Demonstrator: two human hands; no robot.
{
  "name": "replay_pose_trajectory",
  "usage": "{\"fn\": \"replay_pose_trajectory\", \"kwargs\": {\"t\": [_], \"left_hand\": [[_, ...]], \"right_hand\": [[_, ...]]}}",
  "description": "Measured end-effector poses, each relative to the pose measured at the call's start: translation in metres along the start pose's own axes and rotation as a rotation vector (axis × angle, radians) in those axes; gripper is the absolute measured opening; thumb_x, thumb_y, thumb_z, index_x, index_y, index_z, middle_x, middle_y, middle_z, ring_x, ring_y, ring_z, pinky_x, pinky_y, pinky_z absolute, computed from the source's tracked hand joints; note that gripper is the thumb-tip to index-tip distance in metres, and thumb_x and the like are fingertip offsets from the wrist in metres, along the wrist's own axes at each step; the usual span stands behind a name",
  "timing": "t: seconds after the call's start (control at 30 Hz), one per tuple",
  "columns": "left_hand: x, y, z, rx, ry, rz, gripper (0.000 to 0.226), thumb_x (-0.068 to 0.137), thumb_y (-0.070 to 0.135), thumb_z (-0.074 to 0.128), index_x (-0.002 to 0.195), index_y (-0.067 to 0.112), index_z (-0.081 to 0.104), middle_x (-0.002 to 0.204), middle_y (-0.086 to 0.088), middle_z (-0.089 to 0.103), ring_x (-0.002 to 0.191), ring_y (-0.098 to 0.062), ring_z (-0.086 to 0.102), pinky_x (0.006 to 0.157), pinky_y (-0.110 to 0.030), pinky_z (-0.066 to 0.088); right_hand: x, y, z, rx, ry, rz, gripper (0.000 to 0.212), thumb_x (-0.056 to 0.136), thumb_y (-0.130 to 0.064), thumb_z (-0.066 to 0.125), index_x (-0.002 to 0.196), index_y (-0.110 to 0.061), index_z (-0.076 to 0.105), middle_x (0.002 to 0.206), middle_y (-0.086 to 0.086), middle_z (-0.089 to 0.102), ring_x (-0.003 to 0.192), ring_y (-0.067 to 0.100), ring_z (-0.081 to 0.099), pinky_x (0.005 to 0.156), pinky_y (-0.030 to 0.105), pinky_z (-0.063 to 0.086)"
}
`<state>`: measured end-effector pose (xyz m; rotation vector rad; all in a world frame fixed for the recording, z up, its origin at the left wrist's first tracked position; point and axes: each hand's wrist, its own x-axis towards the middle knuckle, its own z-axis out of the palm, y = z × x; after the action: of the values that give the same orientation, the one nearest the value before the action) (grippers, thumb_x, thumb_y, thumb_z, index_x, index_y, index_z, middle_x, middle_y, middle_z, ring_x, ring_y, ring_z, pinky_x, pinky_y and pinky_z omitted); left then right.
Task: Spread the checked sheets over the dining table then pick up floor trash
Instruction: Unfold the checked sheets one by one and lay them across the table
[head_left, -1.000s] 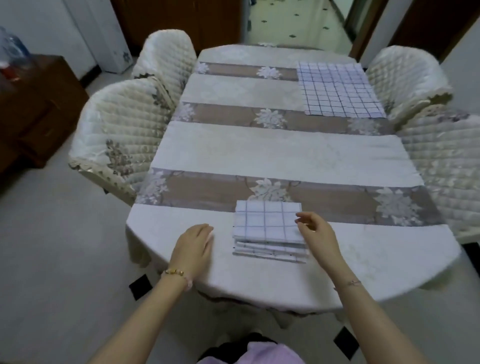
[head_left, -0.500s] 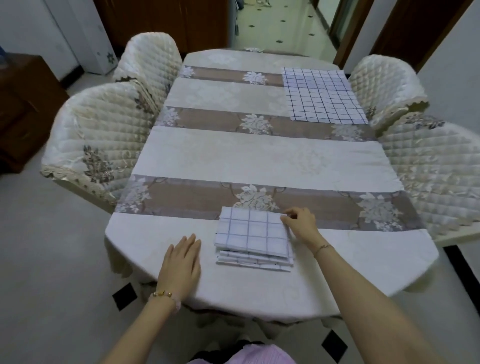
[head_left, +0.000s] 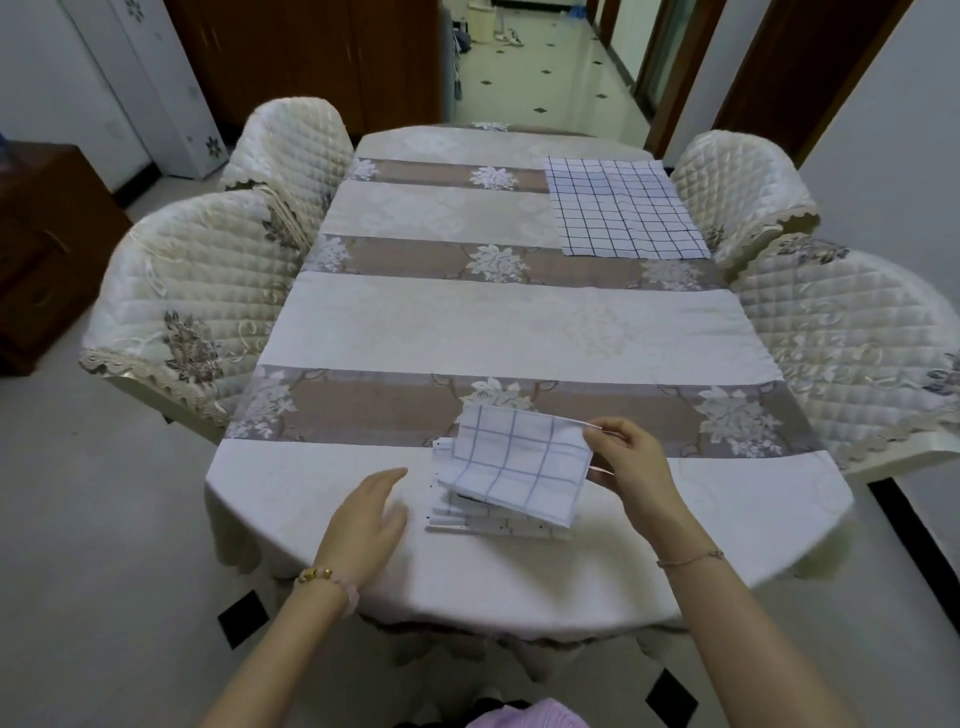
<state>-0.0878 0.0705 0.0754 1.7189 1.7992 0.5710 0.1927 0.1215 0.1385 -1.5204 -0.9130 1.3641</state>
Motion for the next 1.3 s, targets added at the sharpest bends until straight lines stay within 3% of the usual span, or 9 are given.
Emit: {"fn": "replay_pose_trajectory", "kwargs": {"t": [0.1, 0.2, 0.33, 0.4, 0.5, 0.73, 0.97, 1.1, 1.3], "left_hand": [[-0.016, 0.051, -0.01, -0.134, 0.072, 0.168, 0.046, 0.089, 0.037, 0.05, 0.132, 0.023, 0.048, 0.13, 0.017, 0.046, 0.119, 0.004, 0.04, 0.106, -0.019, 0.033], [-0.03, 0.093, -0.008, -0.134, -0.016, 0.343, 0.066, 0.076, 0.062, 0.046, 0.134, 0.029, 0.044, 0.133, 0.022, 0.042, 0.123, 0.009, 0.035, 0.104, -0.013, 0.031], [-0.034, 0.101, 0.006, 0.005, 0.05, 0.492, 0.051, 0.08, 0.053, 0.047, 0.124, 0.027, 0.053, 0.128, 0.014, 0.053, 0.114, 0.005, 0.046, 0.093, -0.014, 0.046], [-0.032, 0.098, 0.005, -0.097, 0.142, 0.453, 0.025, 0.084, 0.037, 0.053, 0.103, 0.022, 0.061, 0.103, 0.009, 0.063, 0.092, -0.003, 0.056, 0.074, -0.019, 0.052], [-0.03, 0.102, -0.008, -0.34, 0.227, 0.259, 0.003, 0.087, 0.021, 0.061, 0.084, 0.021, 0.063, 0.072, 0.003, 0.061, 0.065, -0.011, 0.052, 0.055, -0.018, 0.042], [-0.026, 0.117, -0.029, -0.951, 0.026, -0.121, 0.015, 0.09, 0.021, 0.058, 0.1, 0.013, 0.065, 0.09, -0.007, 0.072, 0.082, -0.016, 0.068, 0.071, -0.038, 0.059], [-0.031, 0.116, -0.031, -1.007, -0.093, -0.116, 0.019, 0.092, 0.025, 0.054, 0.097, 0.011, 0.066, 0.094, -0.006, 0.073, 0.089, -0.018, 0.071, 0.073, -0.036, 0.059], [-0.032, 0.115, -0.03, -1.044, -0.1, -0.132, 0.019, 0.094, 0.022, 0.051, 0.09, 0.016, 0.068, 0.086, -0.001, 0.073, 0.085, -0.016, 0.071, 0.071, -0.036, 0.059], [-0.034, 0.113, -0.028, -1.031, -0.068, -0.088, 0.021, 0.093, 0.011, 0.052, 0.075, 0.015, 0.063, 0.066, 0.008, 0.068, 0.069, -0.007, 0.068, 0.062, -0.026, 0.058]], "right_hand": [[-0.021, -0.003, 0.007, 0.081, -0.006, -0.008, 0.008, 0.089, -0.01, 0.059, 0.096, -0.008, 0.061, 0.08, 0.004, 0.067, 0.067, 0.015, 0.064, 0.055, 0.02, 0.054], [-0.037, -0.002, 0.021, 0.182, -0.006, 0.009, 0.006, 0.089, -0.01, 0.058, 0.095, -0.008, 0.061, 0.081, 0.006, 0.066, 0.069, 0.017, 0.063, 0.056, 0.021, 0.054], [-0.049, -0.001, 0.036, 0.321, -0.024, 0.043, 0.014, 0.092, -0.009, 0.055, 0.104, -0.004, 0.058, 0.092, 0.011, 0.066, 0.075, 0.019, 0.066, 0.062, 0.023, 0.057], [-0.054, -0.003, 0.04, 0.396, -0.042, 0.047, 0.01, 0.092, -0.01, 0.055, 0.1, -0.006, 0.058, 0.093, 0.01, 0.066, 0.075, 0.018, 0.067, 0.065, 0.024, 0.058], [-0.064, -0.007, 0.047, 0.386, -0.117, 0.007, 0.021, 0.091, -0.017, 0.058, 0.108, -0.006, 0.058, 0.103, 0.009, 0.069, 0.091, 0.019, 0.071, 0.078, 0.029, 0.059], [-0.085, -0.011, 0.07, -0.024, -0.144, -0.186, 0.023, 0.089, -0.022, 0.062, 0.111, -0.026, 0.061, 0.112, -0.007, 0.065, 0.105, 0.006, 0.062, 0.083, 0.021, 0.055], [-0.091, -0.009, 0.077, -0.131, -0.141, -0.22, 0.033, 0.084, -0.026, 0.067, 0.116, -0.03, 0.056, 0.121, -0.013, 0.06, 0.112, 0.006, 0.058, 0.091, 0.027, 0.053], [-0.093, -0.008, 0.077, -0.146, -0.159, -0.244, 0.04, 0.082, -0.022, 0.07, 0.119, -0.026, 0.055, 0.116, -0.015, 0.061, 0.107, 0.001, 0.057, 0.072, 0.008, 0.051], [-0.084, 0.004, 0.074, -0.142, -0.166, -0.272, 0.021, 0.087, -0.023, 0.065, 0.107, -0.019, 0.064, 0.095, -0.013, 0.067, 0.088, 0.001, 0.063, 0.073, 0.017, 0.051]]}}
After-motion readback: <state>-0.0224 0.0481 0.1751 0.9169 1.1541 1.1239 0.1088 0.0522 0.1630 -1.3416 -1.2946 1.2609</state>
